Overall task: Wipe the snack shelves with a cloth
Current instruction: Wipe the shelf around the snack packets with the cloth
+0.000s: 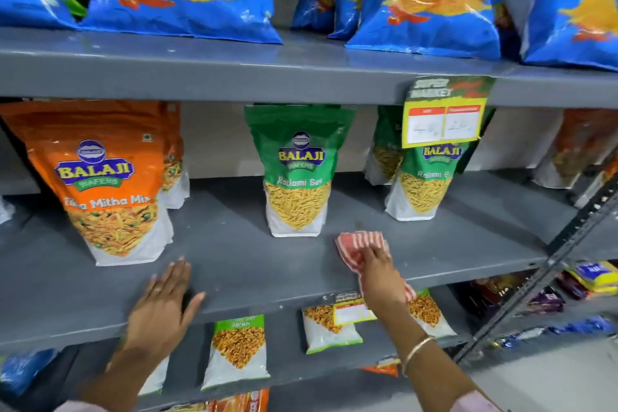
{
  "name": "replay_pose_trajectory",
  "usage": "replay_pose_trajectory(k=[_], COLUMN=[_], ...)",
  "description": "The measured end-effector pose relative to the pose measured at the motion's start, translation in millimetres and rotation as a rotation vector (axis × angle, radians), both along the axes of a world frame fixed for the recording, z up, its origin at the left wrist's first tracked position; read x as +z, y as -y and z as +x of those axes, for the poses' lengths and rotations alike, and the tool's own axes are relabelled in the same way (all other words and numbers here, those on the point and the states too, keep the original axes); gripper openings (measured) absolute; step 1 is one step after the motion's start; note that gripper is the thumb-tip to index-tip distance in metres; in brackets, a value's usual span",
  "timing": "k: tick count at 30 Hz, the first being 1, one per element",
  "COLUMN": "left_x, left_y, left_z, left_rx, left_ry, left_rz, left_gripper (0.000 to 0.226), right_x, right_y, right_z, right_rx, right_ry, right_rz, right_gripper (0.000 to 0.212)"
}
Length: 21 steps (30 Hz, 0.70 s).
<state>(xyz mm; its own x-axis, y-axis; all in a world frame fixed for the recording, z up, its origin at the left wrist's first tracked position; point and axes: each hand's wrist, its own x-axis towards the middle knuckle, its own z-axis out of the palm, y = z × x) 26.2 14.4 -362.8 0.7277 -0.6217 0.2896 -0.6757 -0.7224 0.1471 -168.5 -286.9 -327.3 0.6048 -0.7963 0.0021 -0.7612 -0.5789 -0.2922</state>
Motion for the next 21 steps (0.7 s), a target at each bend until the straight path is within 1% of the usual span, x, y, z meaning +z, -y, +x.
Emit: replay_pose_trajectory(k=[2,3,7,8,9,12,15,18,21], left_x=[8,10,7,6,4,-1,-3,-3,-7], left_y=[51,81,190,206,216,227,227,224,214], left_z=[-27,-43,-96,-104,-110,-119,-119,-118,-117], left_rx=[-0.053,-0.084,-0.173,-0.181,-0.183,-0.164,-0.127,-0.122,-0.148], left_ry=[0.037,0.046,0.034,0.003,-0.031,-0.074,-0.079,-0.082,-0.074], left_rz=[0.035,0.047,0.069,0.092,0.122,0.189,0.17,0.165,0.173], left_gripper=[0.083,0.083,0.083,0.083,0.083,0.084,0.083,0.081,0.081], right_x=[9,15,38,44,50,56,49,56,62], right_y=[25,36,87,97,106,125,135,139,146], right_z=[-13,-16,-14,-10,-6,10,28,41,61], right_rx=[-0.002,-0.002,0.007,0.028,0.058,0.138,0.185,0.144,0.095], right_ry=[0.046,0.1,0.531,0.597,0.616,0.58,0.513,0.39,0.35], right_rz=[0.002,0.032,0.319,0.353,0.366,0.347,0.316,0.294,0.252], right_gripper=[0.042,0.042,0.032,0.029,0.027,0.028,0.03,0.031,0.031])
